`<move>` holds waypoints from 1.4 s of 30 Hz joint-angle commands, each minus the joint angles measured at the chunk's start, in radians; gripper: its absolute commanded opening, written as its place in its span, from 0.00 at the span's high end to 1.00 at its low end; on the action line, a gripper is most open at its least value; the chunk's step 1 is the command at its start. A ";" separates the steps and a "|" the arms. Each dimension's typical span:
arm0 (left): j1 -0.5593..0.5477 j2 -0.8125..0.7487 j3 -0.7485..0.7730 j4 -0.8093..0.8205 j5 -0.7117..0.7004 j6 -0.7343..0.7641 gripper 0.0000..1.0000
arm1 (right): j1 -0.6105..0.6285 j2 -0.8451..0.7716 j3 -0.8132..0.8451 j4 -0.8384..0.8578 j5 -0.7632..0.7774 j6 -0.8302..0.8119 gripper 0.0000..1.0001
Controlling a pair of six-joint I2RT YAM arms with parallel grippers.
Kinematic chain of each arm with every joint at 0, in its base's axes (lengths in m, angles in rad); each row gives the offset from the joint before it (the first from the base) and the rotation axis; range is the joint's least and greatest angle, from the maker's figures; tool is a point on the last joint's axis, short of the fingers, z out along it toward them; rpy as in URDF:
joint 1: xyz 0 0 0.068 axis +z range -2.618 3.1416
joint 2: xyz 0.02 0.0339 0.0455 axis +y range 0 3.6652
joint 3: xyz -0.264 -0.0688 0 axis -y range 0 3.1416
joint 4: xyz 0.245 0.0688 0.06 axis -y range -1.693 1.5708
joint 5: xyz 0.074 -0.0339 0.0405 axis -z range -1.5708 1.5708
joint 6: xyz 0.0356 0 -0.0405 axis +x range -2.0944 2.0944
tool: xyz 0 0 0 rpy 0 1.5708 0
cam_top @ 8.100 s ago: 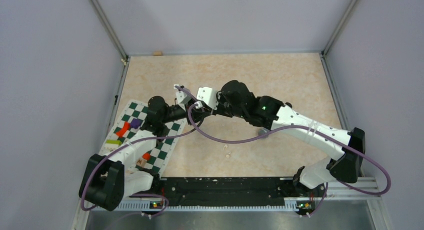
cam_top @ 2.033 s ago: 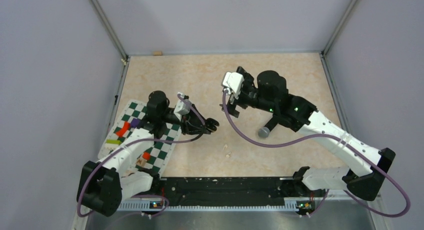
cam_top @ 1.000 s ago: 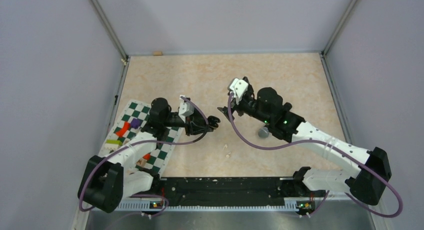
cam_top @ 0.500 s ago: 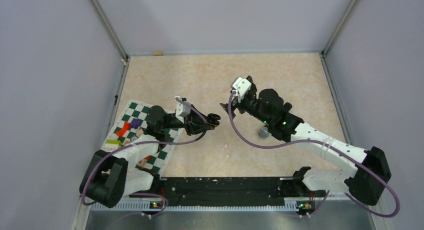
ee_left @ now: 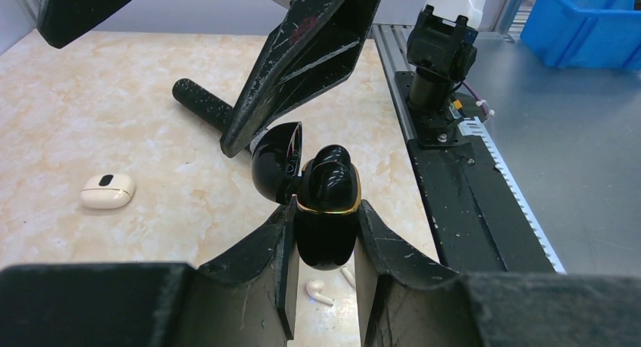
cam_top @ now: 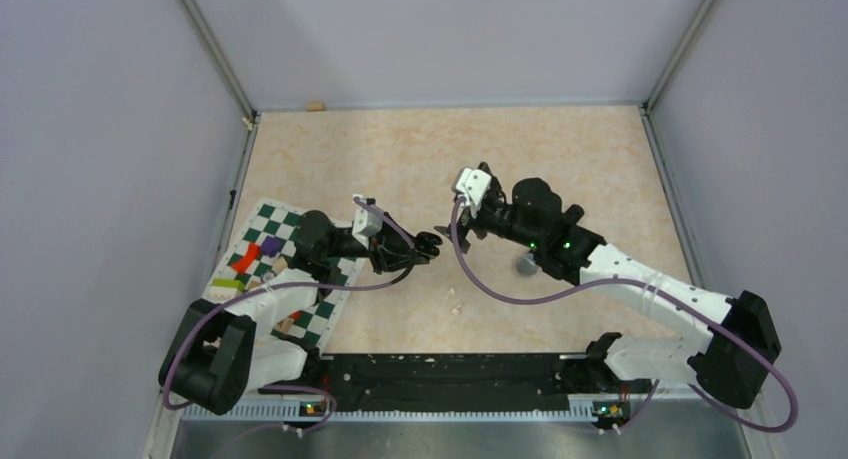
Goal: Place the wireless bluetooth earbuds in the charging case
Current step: Close the charging case.
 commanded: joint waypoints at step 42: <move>-0.004 0.004 0.032 -0.066 -0.005 0.076 1.00 | -0.008 -0.051 0.009 -0.099 -0.274 -0.050 0.01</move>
